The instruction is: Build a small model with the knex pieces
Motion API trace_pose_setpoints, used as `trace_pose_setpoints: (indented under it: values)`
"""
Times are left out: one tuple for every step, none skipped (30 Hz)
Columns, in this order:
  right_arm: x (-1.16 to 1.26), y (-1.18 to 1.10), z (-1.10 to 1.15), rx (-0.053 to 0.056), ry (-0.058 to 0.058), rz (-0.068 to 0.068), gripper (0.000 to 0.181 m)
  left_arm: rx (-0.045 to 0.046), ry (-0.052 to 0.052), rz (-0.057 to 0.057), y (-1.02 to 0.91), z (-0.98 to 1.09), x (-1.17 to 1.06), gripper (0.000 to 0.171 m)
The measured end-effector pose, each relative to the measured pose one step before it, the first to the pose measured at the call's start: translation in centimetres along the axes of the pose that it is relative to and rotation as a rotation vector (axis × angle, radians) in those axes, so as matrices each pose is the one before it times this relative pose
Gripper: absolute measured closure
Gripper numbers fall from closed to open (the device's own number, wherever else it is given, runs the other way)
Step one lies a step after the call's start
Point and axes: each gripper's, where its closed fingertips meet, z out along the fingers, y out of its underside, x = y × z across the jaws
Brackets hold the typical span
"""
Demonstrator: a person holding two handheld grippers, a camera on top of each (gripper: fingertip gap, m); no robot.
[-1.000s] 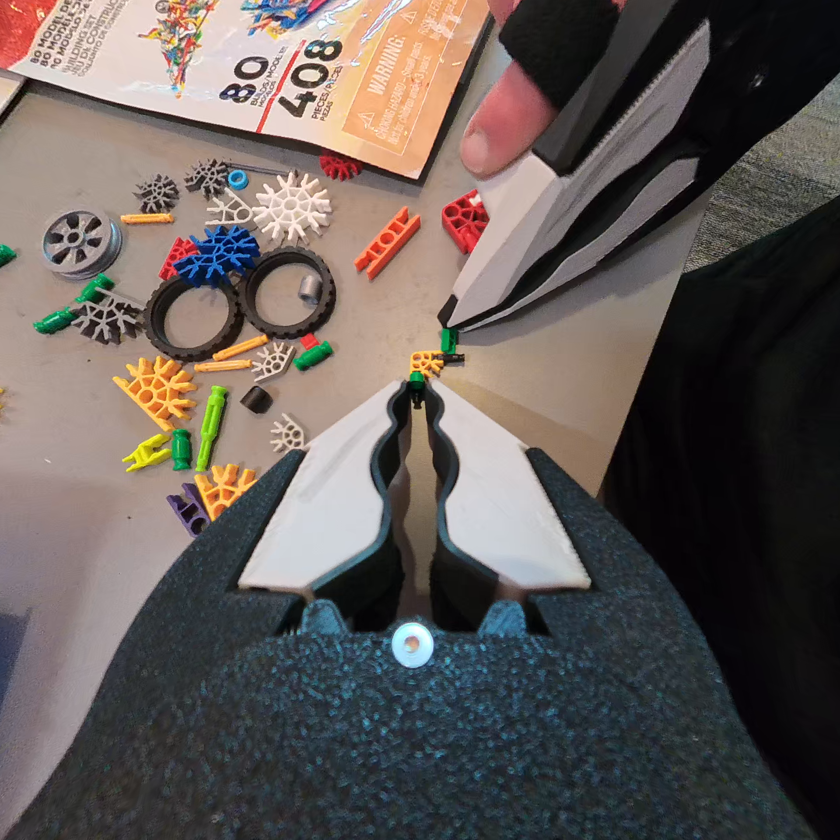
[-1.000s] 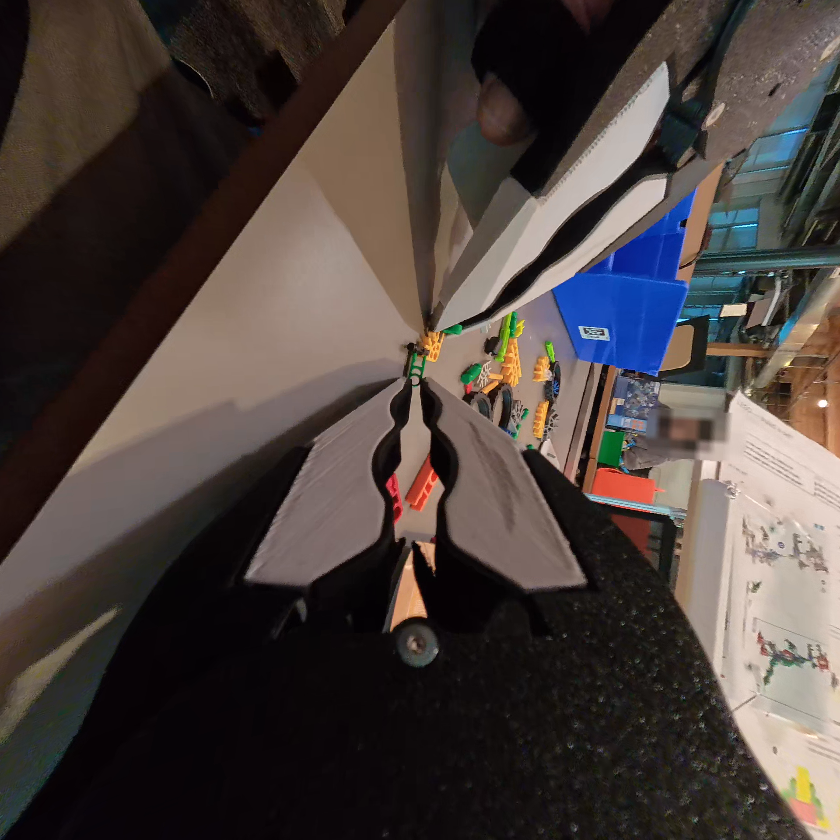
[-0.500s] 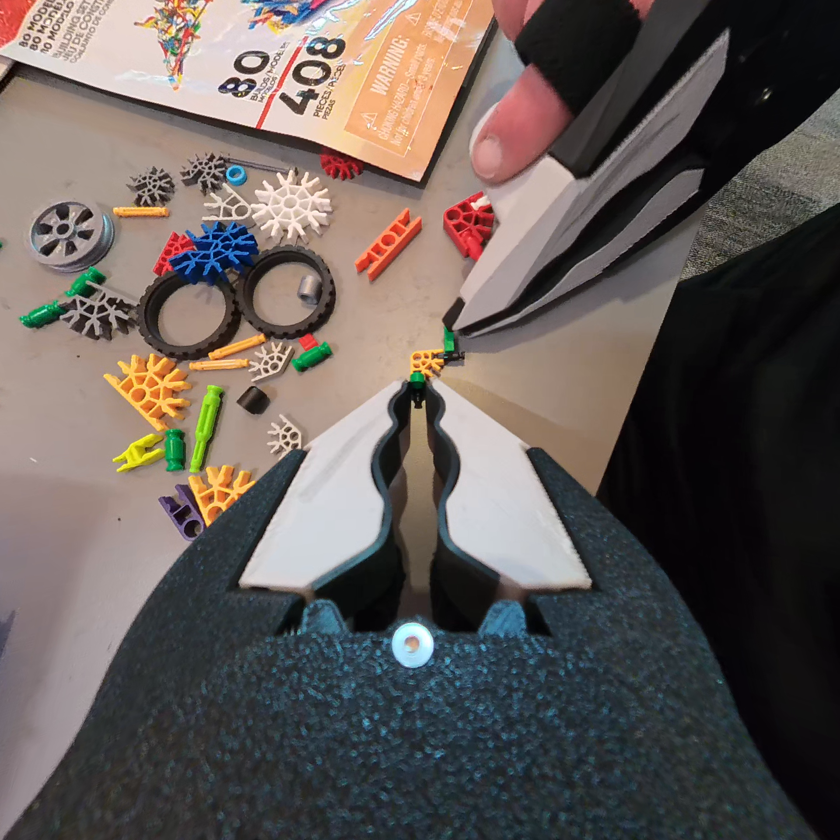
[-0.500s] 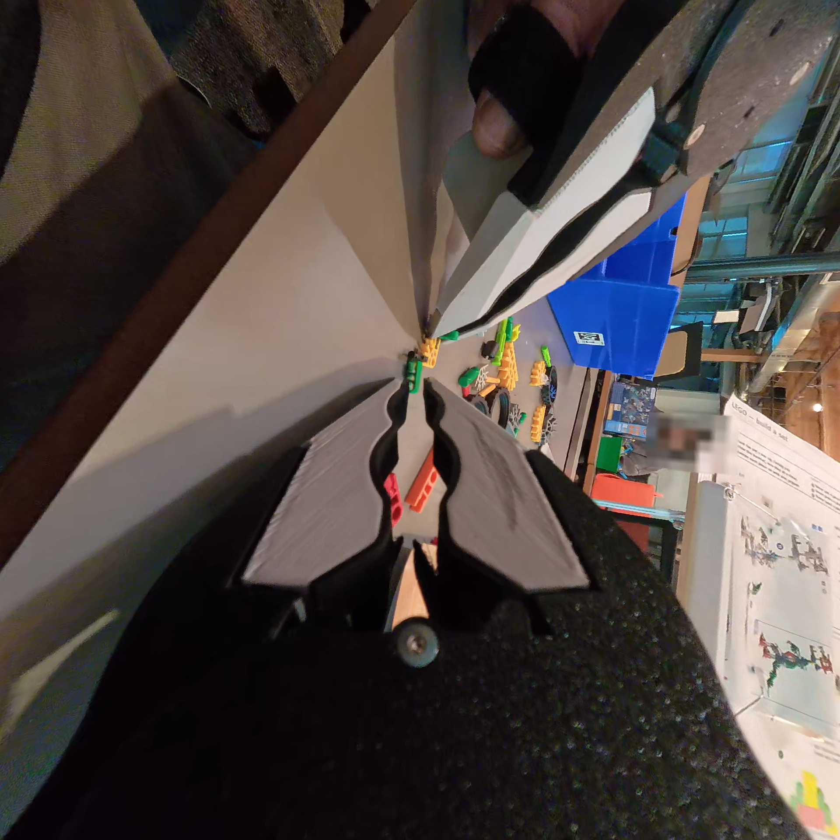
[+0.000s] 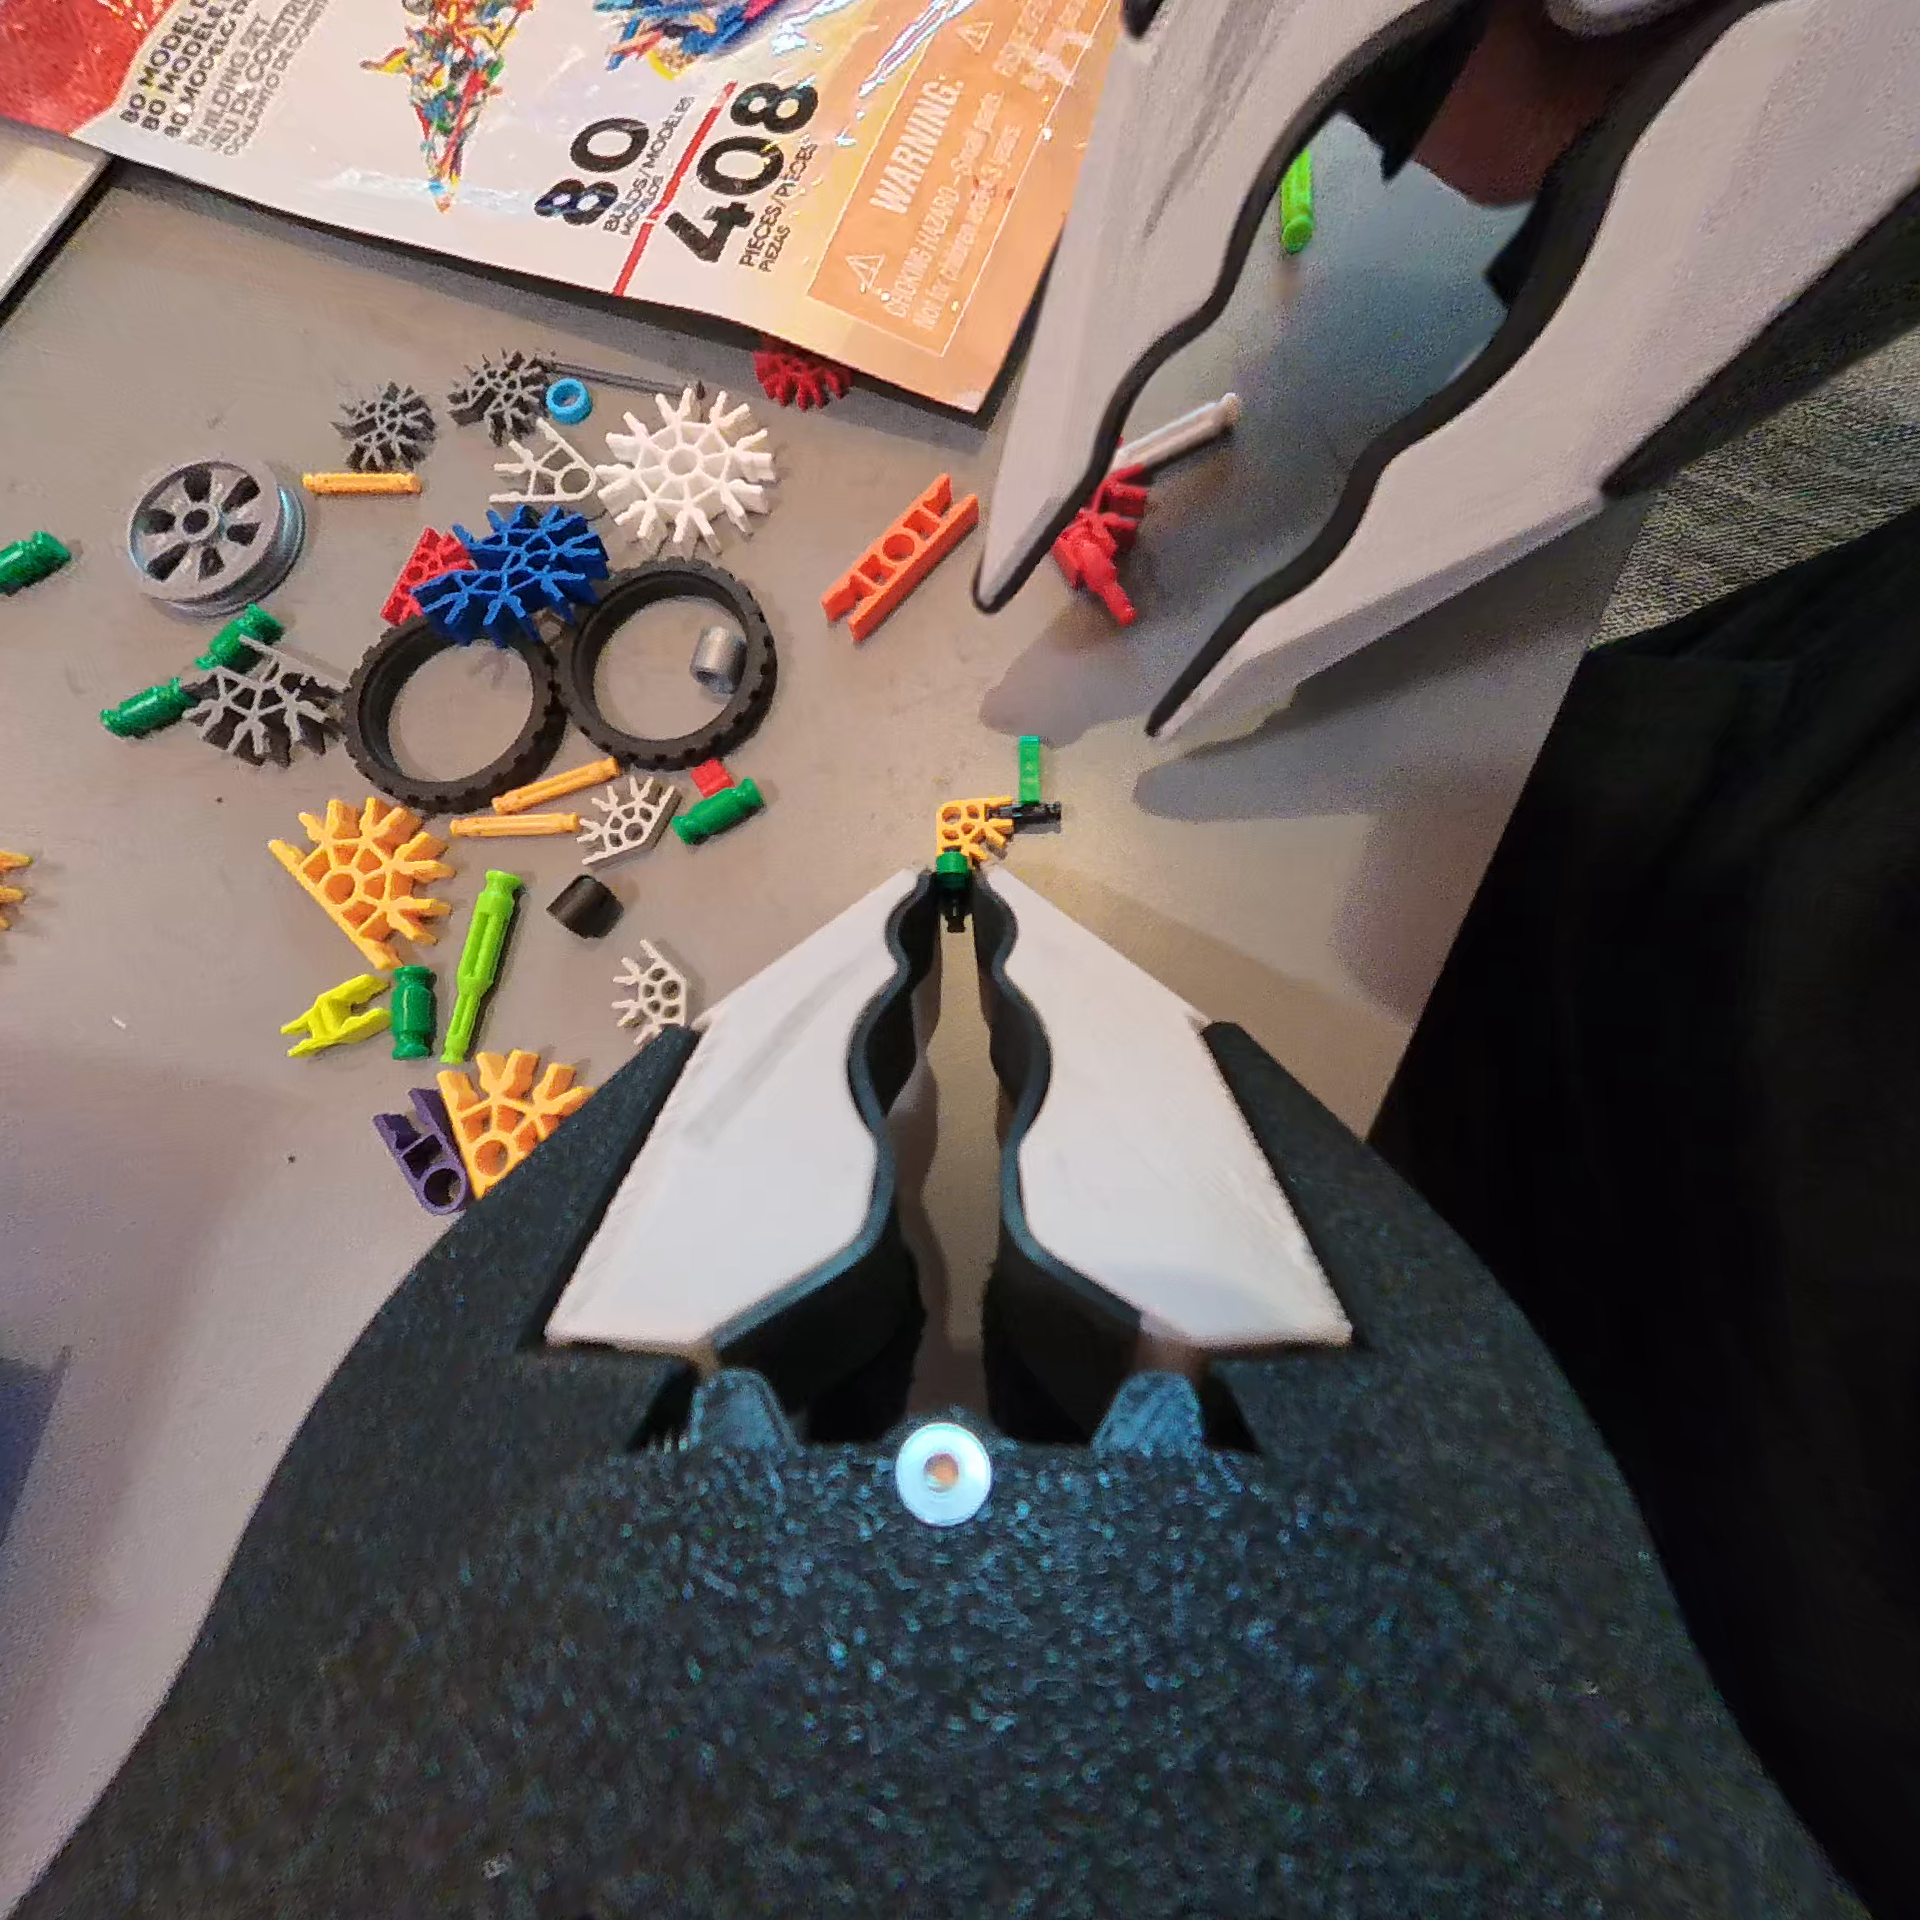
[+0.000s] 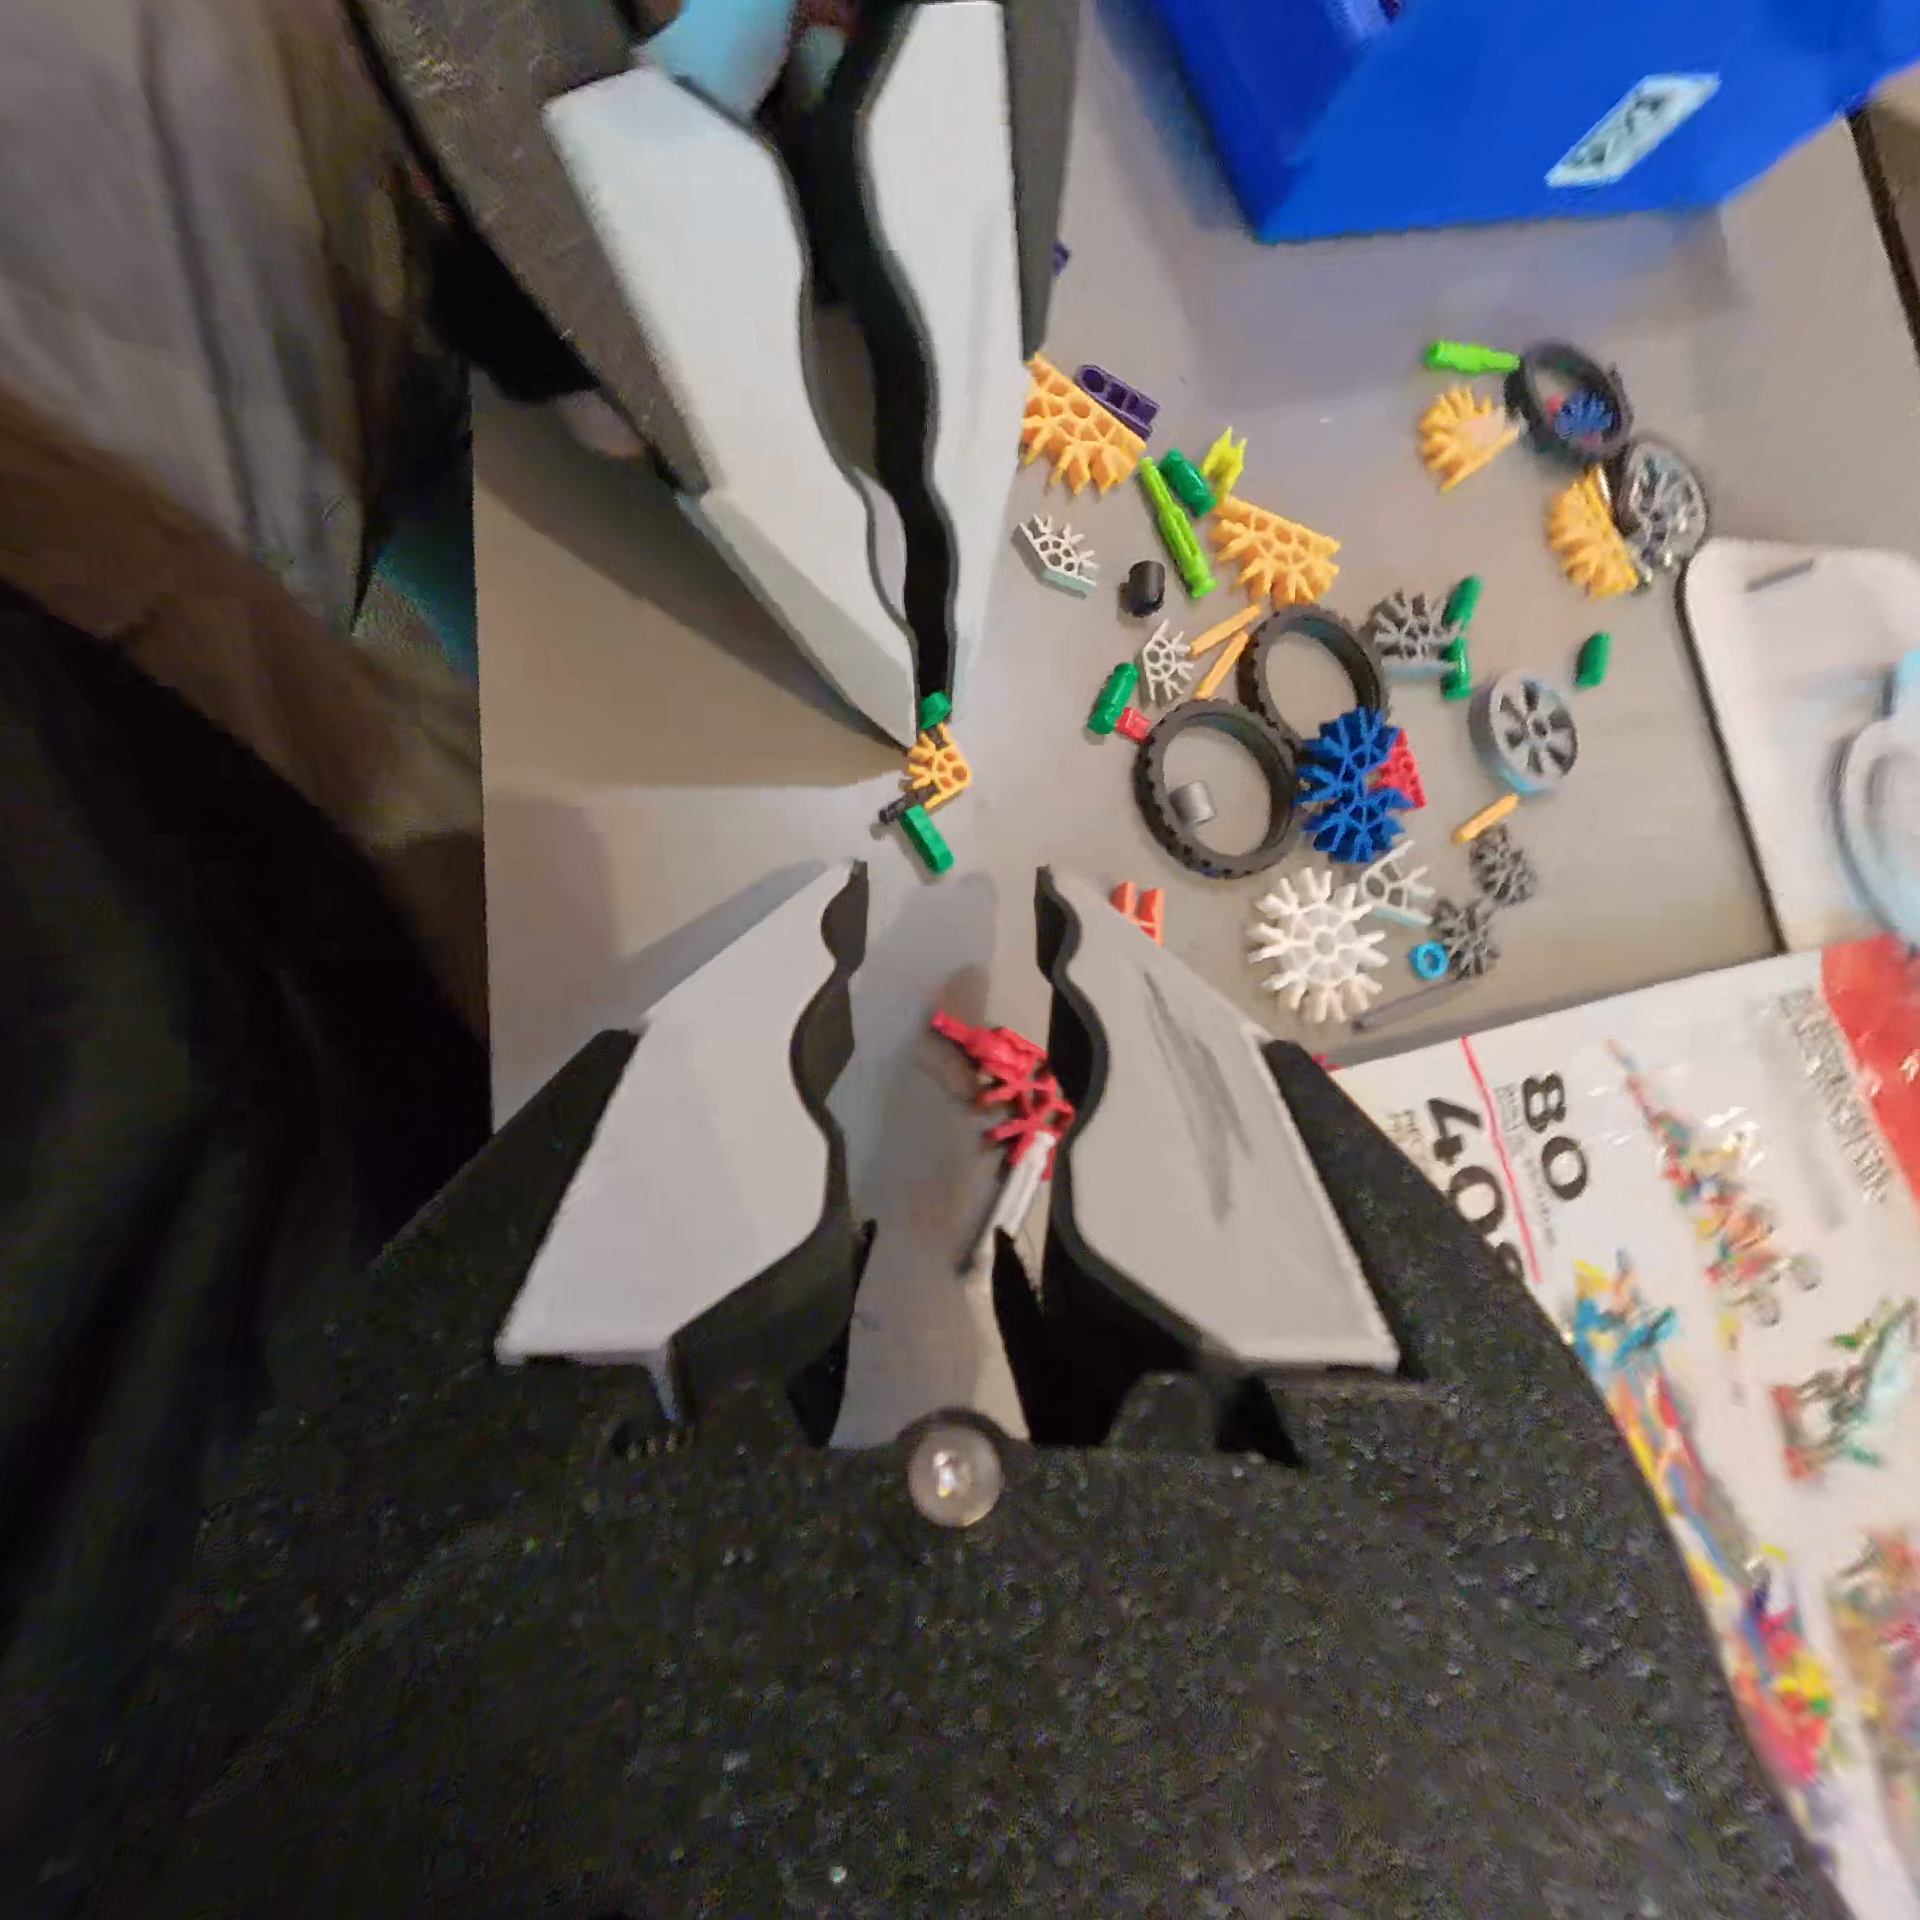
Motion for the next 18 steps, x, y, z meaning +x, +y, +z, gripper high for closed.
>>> trace_pose_setpoints:
  values:
    - [-0.193, -0.002, 0.171, -0.0046, 0.0105, 0.0333, 0.150, -0.00037, -0.0044, -0.0017, -0.010, 0.006, 0.021, 0.167]
    - [-0.202, -0.069, 0.201, 0.0017, 0.0054, 0.0356, 0.150, -0.00067, -0.0058, -0.0066, -0.002, 0.008, -0.045, 0.167]
    - [-0.001, -0.056, 0.208, 0.0039, 0.0114, 0.0348, 0.151, 0.00031, -0.0030, -0.0025, -0.004, -0.002, 0.011, 0.167]
    - [0.037, 0.074, 0.250, -0.0009, 0.0110, 0.0247, 0.151, 0.00062, -0.0043, 0.0048, -0.001, -0.001, 0.015, 0.167]
    - [-0.057, 0.111, 0.235, -0.0031, 0.0043, 0.0224, 0.151, -0.00077, -0.0059, 0.0013, 0.006, 0.006, -0.029, 0.167]
    - [-0.114, 0.115, 0.171, -0.0036, 0.0039, 0.0170, 0.151, -0.00043, -0.0035, -0.0067, 0.004, 0.001, -0.015, 0.167]
    - [0.035, 0.155, 0.108, -0.0067, 0.0158, 0.0072, 0.151, 0.00061, -0.0041, -0.0047, -0.002, -0.002, -0.020, 0.167]
    - [0.055, 0.168, 0.048, -0.0090, 0.0177, -0.0036, 0.152, 0.00001, -0.0122, 0.0020, 0.010, -0.008, -0.100, 0.167]
    - [-0.009, -0.068, -0.064, 0.0053, 0.0109, 0.0043, 0.155, 0.00000, -0.0086, 0.0024, 0.018, -0.019, -0.033, 0.167]
    - [0.006, -0.130, -0.084, 0.0071, 0.0096, 0.0124, 0.156, -0.00026, -0.0048, -0.0001, 0.012, -0.006, 0.005, 0.167]
    - [-0.083, -0.013, -0.036, -0.0021, 0.0033, 0.0055, 0.159, -0.00108, -0.0054, -0.0053, 0.011, -0.005, -0.029, 0.167]
    - [-0.139, 0.119, 0.018, -0.0101, -0.0009, 0.0038, 0.159, -0.00068, -0.0040, -0.0068, -0.003, 0.009, -0.017, 0.167]
    - [-0.071, 0.057, 0.030, -0.0035, 0.0031, 0.0066, 0.159, 0.00032, -0.0020, 0.0017, -0.012, -0.001, 0.037, 0.167]
    - [-0.054, 0.060, 0.023, -0.0004, 0.0032, 0.0114, 0.159, -0.00018, -0.0040, 0.0049, 0.002, -0.004, 0.022, 0.167]
    - [-0.004, 0.079, 0.020, -0.0026, 0.0059, 0.0041, 0.159, 0.00087, -0.0010, 0.0053, -0.005, -0.001, 0.043, 0.167]
    - [0.024, 0.005, -0.006, -0.0003, 0.0074, -0.0008, 0.159, 0.00105, 0.0015, 0.0058, -0.014, 0.007, 0.070, 0.167]
    - [-0.018, -0.037, 0.030, 0.0001, 0.0013, 0.0022, 0.159, 0.00009, 0.0019, 0.0050, -0.013, 0.002, 0.054, 0.167]
    - [-0.012, -0.030, 0.053, -0.0005, 0.0019, 0.0010, 0.160, 0.00011, 0.0026, 0.0023, -0.019, 0.015, 0.042, 0.167]
